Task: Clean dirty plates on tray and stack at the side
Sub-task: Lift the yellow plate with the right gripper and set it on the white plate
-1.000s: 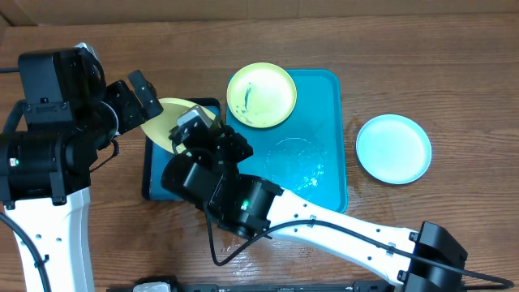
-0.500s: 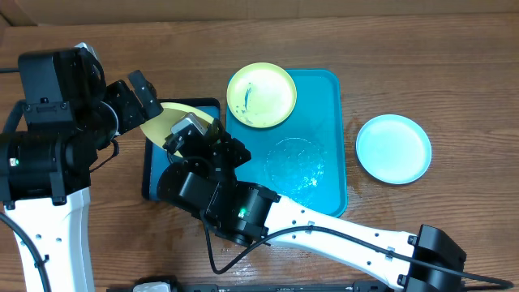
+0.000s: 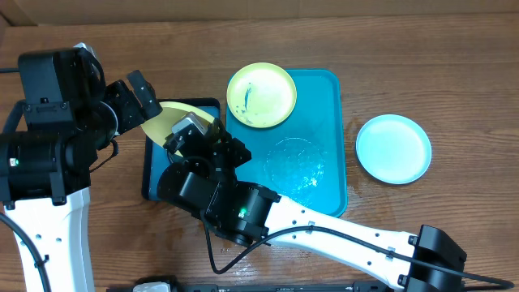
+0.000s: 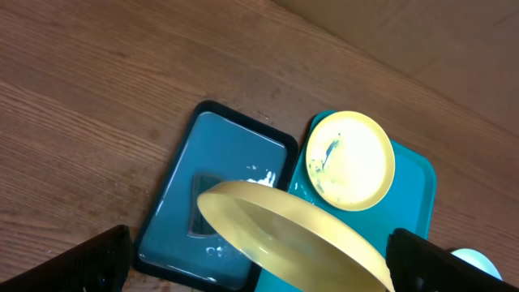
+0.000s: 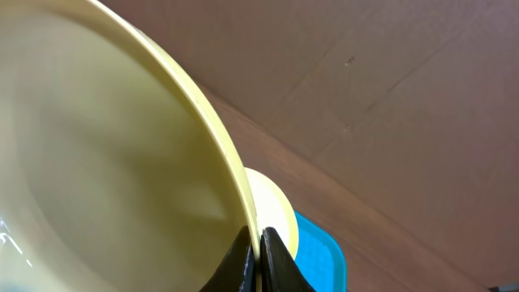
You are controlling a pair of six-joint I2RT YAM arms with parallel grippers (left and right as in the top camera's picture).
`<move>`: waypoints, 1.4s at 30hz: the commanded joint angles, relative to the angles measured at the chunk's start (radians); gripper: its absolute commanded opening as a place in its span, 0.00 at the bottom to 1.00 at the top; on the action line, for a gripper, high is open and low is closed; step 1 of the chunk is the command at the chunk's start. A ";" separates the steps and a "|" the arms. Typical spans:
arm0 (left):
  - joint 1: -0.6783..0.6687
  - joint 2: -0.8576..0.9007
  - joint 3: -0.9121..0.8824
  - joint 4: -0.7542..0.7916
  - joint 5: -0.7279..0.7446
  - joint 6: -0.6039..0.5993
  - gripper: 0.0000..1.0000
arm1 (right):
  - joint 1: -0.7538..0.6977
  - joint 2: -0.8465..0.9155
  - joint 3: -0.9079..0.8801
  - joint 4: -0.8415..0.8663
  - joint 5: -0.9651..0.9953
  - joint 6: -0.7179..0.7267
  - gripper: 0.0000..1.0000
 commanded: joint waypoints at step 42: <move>0.003 -0.002 0.013 -0.011 -0.018 0.019 1.00 | -1.229 -0.232 0.020 -0.520 -1.342 0.494 0.04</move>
